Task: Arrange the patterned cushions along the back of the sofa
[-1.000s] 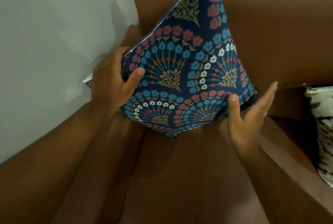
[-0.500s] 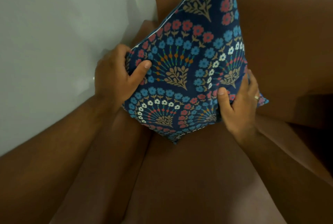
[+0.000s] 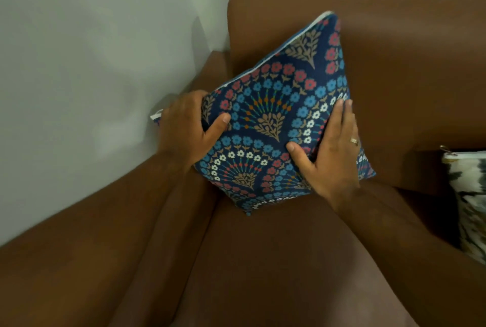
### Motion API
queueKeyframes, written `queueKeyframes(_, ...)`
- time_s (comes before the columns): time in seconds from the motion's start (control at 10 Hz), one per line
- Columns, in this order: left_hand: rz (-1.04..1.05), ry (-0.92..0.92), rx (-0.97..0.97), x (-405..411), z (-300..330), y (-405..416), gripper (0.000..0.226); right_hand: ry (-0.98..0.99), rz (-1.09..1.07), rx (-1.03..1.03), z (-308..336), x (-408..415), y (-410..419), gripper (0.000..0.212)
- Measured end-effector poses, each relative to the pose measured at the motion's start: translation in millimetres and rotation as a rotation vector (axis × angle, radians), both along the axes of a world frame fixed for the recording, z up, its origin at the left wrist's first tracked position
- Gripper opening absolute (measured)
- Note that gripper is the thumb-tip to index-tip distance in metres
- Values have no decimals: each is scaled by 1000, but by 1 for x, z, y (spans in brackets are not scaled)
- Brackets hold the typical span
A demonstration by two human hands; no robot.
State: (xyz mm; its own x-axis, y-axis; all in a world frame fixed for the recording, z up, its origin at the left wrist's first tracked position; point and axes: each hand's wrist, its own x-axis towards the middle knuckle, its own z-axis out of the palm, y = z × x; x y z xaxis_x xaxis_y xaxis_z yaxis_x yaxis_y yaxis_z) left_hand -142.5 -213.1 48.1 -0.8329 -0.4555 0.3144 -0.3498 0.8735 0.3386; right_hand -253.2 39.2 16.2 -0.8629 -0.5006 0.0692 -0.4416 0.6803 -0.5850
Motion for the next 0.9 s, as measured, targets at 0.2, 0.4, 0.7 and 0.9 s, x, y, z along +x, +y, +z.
queueKeyframes(0.2,164,131,163,22,-9,17,65,72,87,-96,39,-3,-29,118)
queueKeyframes(0.4,230,118,271,23,-17,22,57,119,162,85,45,-19,-44,108)
queueKeyframes(0.7,216,127,267,18,-15,18,62,50,147,89,36,-16,-26,108)
queueKeyframes(0.9,156,-116,81,37,10,58,84,180,207,284,57,6,4,92)
